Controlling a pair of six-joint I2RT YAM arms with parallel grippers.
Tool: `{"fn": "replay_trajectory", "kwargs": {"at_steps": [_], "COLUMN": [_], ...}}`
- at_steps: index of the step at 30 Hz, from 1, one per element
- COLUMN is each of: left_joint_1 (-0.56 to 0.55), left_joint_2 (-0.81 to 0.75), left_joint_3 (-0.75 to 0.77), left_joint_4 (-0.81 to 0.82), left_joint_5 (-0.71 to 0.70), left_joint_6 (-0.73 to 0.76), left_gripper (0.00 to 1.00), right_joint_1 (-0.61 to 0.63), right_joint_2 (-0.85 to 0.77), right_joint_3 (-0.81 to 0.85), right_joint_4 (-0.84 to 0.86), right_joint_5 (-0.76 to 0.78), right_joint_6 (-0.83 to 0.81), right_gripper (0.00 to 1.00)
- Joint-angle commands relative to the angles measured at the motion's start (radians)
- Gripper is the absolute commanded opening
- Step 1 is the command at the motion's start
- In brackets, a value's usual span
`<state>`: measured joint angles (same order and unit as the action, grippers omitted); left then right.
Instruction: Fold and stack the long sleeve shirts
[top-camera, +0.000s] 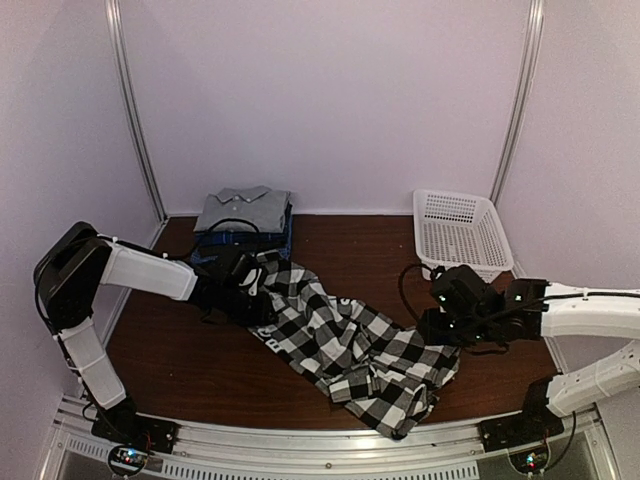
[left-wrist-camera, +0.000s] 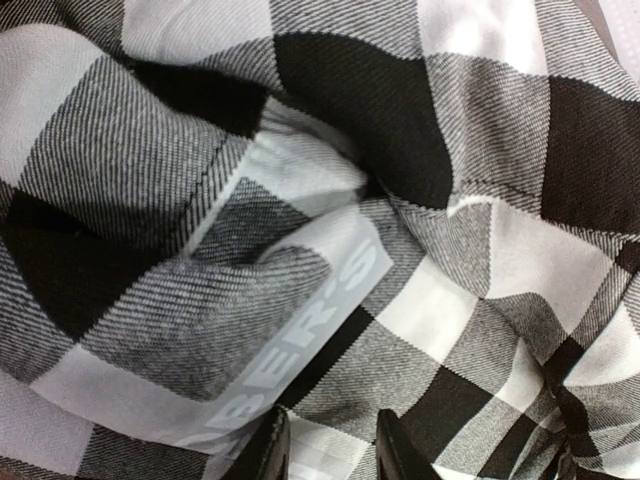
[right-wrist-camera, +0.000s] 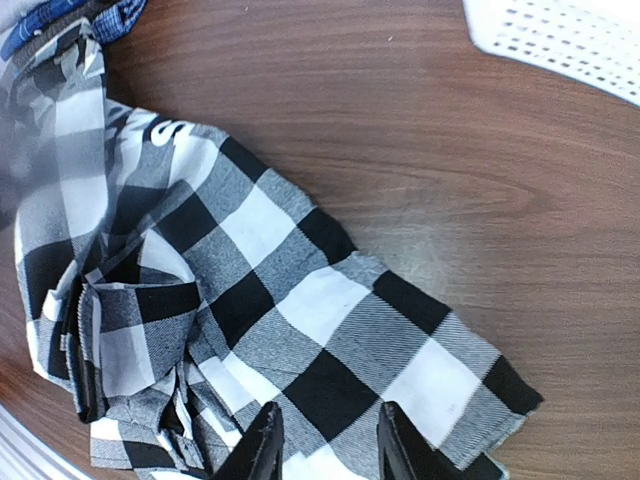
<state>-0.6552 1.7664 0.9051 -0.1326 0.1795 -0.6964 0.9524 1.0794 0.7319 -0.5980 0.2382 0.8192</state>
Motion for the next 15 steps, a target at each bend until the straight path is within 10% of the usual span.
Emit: {"fn": "replay_trajectory", "kwargs": {"at_steps": [1,15], "left_joint_1": [0.014,0.015], "left_joint_2": [-0.001,-0.013], "left_joint_3": [-0.014,-0.013], "left_joint_4": [-0.083,-0.092], "left_joint_5": [-0.035,-0.041], "left_joint_6": [0.013,0.017], "left_gripper": [0.32,0.32], "right_joint_1": [0.019,0.192], "right_joint_2": [0.147,0.345], "right_joint_3": [0.000,-0.149], "right_joint_4": [0.168,0.259], "right_joint_5": [-0.048,-0.130], "right_joint_6": [-0.049,0.089], "right_gripper": [0.33,0.33]}}
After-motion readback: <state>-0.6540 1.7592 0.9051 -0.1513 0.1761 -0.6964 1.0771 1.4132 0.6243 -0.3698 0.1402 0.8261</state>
